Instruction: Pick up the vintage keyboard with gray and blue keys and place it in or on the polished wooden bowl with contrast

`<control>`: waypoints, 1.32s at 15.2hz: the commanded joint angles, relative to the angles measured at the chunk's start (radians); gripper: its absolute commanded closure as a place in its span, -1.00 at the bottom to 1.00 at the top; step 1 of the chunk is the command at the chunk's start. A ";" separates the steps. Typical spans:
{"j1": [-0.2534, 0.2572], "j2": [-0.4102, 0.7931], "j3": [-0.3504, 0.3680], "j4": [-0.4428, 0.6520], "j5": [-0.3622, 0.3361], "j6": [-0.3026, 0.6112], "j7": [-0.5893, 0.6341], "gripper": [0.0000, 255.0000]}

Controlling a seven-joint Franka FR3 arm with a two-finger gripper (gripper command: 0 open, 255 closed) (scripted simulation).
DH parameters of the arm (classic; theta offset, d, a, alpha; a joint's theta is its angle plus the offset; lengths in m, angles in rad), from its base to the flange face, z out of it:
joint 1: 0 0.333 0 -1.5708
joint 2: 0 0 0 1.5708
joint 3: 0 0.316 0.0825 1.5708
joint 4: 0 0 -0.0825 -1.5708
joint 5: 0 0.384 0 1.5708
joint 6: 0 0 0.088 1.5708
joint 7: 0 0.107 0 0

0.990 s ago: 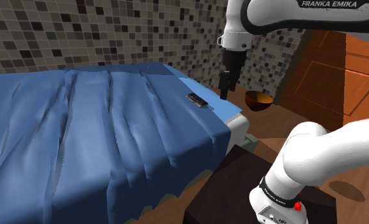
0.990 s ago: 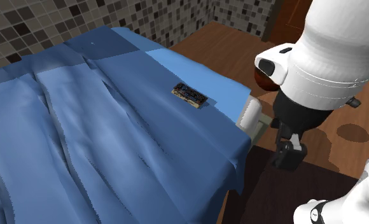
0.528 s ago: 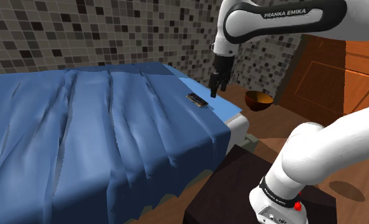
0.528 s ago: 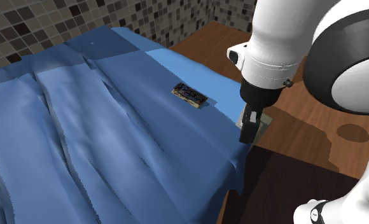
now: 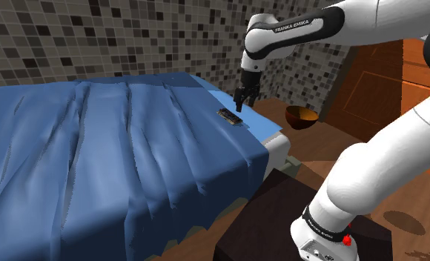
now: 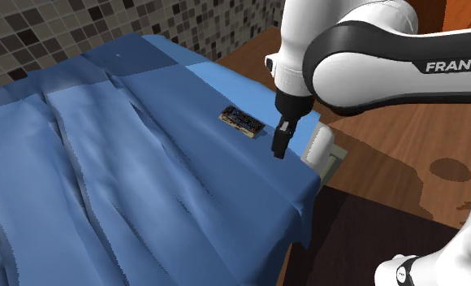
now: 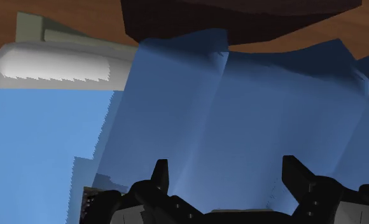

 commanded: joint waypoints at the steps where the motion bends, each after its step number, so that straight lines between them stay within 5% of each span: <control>1: -0.011 0.068 -0.028 0.029 0.014 0.044 -0.025 -1.00; 11: -0.070 0.428 -0.117 0.269 0.164 0.156 -0.148 -1.00; 20: -0.186 0.771 -0.125 0.591 0.331 0.150 -0.234 -1.00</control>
